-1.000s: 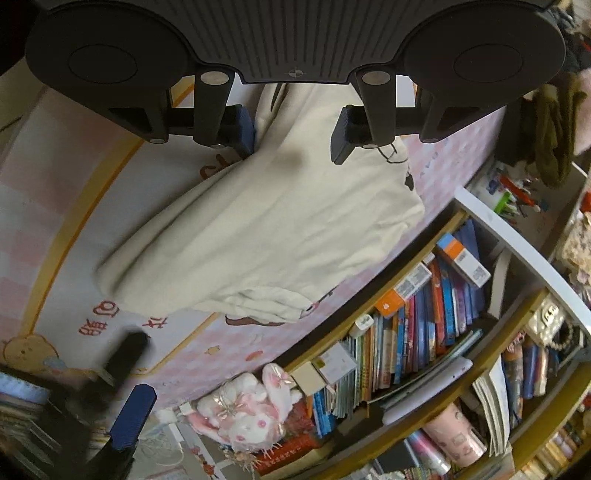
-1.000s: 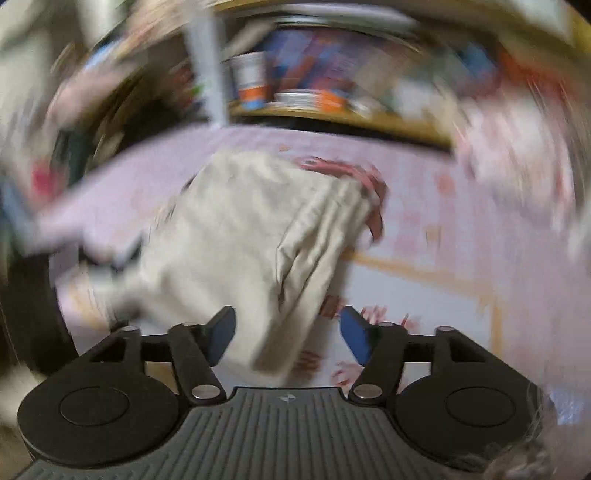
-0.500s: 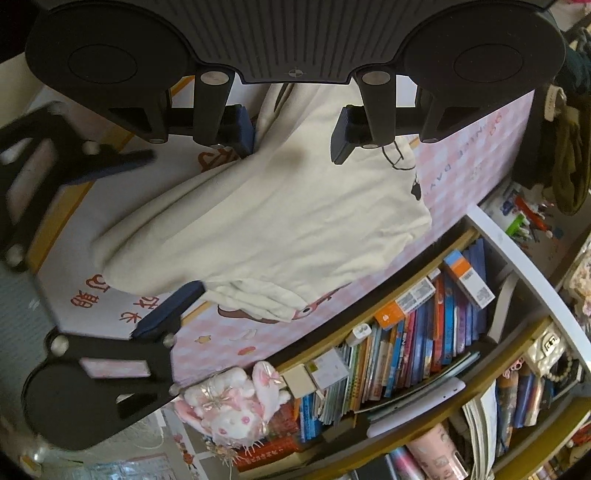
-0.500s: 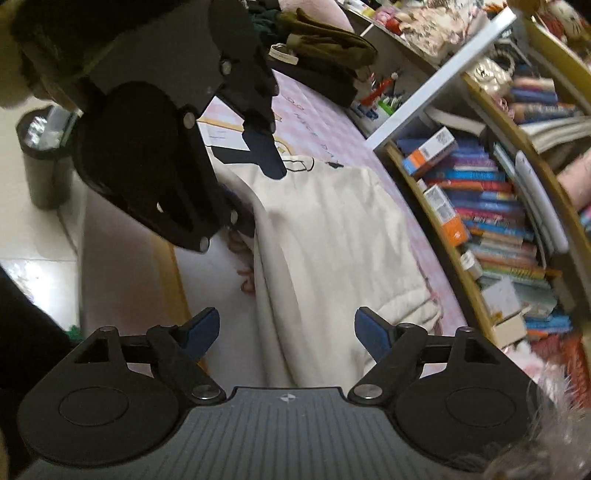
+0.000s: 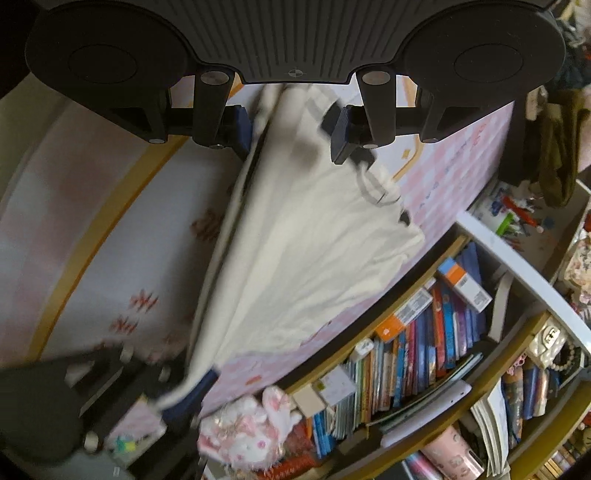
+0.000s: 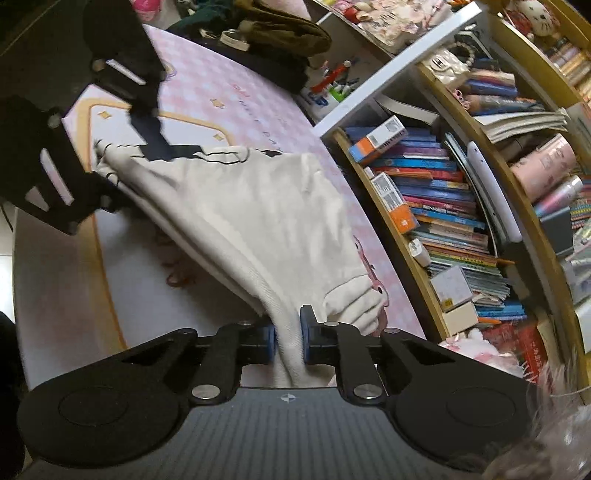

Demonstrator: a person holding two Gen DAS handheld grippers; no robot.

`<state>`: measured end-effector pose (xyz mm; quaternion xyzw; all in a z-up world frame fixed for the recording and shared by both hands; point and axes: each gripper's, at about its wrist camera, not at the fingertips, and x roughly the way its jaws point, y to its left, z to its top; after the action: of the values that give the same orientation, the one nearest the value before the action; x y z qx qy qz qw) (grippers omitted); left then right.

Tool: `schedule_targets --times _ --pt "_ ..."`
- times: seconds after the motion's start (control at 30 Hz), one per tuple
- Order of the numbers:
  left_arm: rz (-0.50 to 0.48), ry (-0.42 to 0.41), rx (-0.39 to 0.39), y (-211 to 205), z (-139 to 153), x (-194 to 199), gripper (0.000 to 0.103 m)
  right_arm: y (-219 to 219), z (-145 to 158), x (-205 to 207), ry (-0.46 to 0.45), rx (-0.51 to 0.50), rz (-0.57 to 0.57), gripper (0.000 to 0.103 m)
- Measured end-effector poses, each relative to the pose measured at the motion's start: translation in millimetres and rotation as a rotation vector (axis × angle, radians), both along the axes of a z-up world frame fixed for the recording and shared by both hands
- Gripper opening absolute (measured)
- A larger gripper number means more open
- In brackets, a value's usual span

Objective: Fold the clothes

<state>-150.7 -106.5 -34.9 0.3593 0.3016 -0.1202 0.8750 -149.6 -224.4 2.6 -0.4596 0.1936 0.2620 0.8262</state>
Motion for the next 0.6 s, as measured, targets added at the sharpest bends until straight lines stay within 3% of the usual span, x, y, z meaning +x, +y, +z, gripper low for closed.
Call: schedule_targets --times 0.13,0.27,0.37,0.43,0.6 --pt "-0.005 -0.014 0.009 9.3 2.1 -0.4 0.034 -4.1 -7.4 -1.0 0.016 -0.039 0.004 0.012" --pt "-0.079 -0.014 0.060 6.3 -2.4 -5.1 0.016 -4.9 -24.1 -7.3 -0.002 -0.106 0.017 0.034" --pt "-0.127 -0.017 0.101 3.9 -6.2 -10.2 0.009 -7.7 -34.5 -8.3 0.005 -0.145 0.031 0.034" --pt "-0.135 -0.015 0.107 3.8 -6.0 -10.9 0.008 -9.8 -40.5 -10.2 0.005 -0.174 0.043 0.033" --pt "-0.176 -0.010 0.129 3.6 0.4 -15.8 0.006 -14.0 -47.8 -19.6 0.005 -0.233 0.074 0.012"
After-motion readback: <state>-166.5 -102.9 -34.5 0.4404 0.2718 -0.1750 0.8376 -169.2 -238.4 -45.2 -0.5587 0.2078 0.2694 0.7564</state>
